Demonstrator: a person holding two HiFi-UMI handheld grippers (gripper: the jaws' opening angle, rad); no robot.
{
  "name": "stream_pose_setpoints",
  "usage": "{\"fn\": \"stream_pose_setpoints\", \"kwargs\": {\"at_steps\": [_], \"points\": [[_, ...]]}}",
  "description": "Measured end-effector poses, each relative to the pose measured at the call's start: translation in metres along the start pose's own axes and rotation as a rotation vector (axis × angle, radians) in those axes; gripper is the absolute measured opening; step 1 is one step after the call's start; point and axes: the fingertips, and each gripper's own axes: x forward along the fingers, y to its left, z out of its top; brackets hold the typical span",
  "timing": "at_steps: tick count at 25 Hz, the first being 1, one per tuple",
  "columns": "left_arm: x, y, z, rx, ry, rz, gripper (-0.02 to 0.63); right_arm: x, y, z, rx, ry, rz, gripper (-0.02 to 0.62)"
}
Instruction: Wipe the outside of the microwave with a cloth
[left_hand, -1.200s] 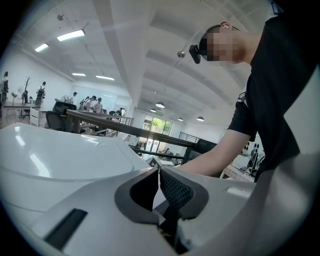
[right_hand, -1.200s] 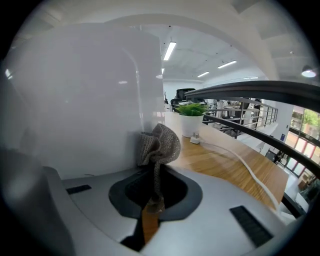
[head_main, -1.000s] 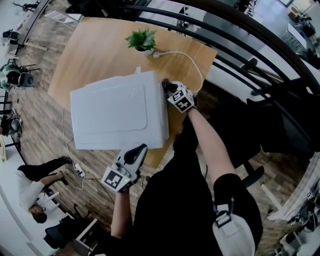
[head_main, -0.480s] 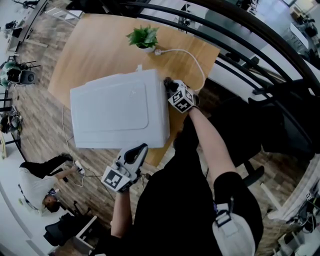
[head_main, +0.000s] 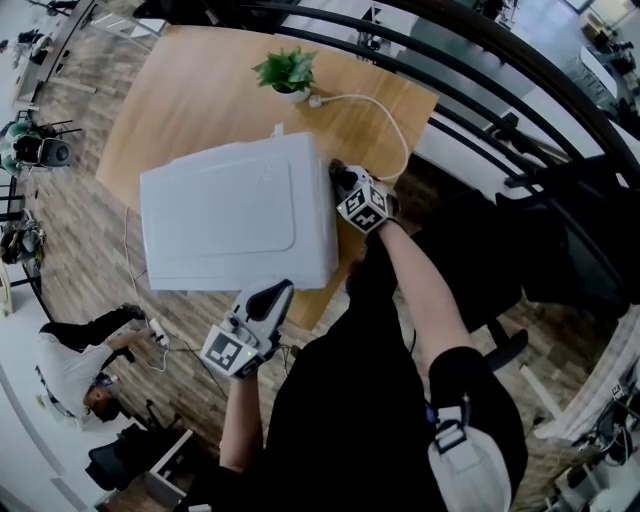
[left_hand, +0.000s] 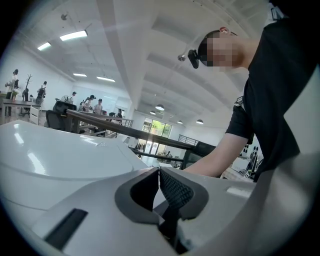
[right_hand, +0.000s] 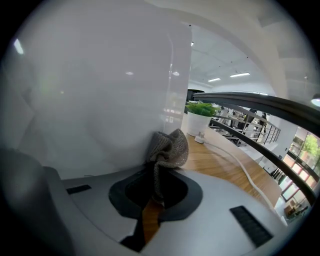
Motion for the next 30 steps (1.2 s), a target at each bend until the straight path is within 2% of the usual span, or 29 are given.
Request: {"fn": "stream_pose_setpoints", "kwargs": {"at_steps": [3,12,20,24,27,30], "points": [[0.001,0.001,-0.001,0.01,0.005,0.009,0.009,-0.004,0.008,-0.004,0.001,0.0,0.008,0.011],[0.003,-0.001,-0.001,0.014,-0.016,0.017,0.009,-0.027,0.054,-0.026,-0.101,0.018,0.073,0.011],[0.009,-0.009,-0.005,0.033,-0.008,0.001,0.009,-0.043,0.083,-0.035,-0.109,0.015,0.088,0.012],[0.015,-0.018,0.01,0.035,-0.054,-0.017,0.009,-0.051,0.095,-0.038,-0.108,0.018,0.097,0.012],[0.01,-0.015,-0.005,0.044,-0.012,-0.007,0.009,-0.057,0.104,-0.042,-0.101,0.022,0.103,0.012],[0.008,-0.018,-0.006,0.044,-0.014,-0.012,0.009,-0.062,0.113,-0.046,-0.094,0.025,0.106,0.012]]}}
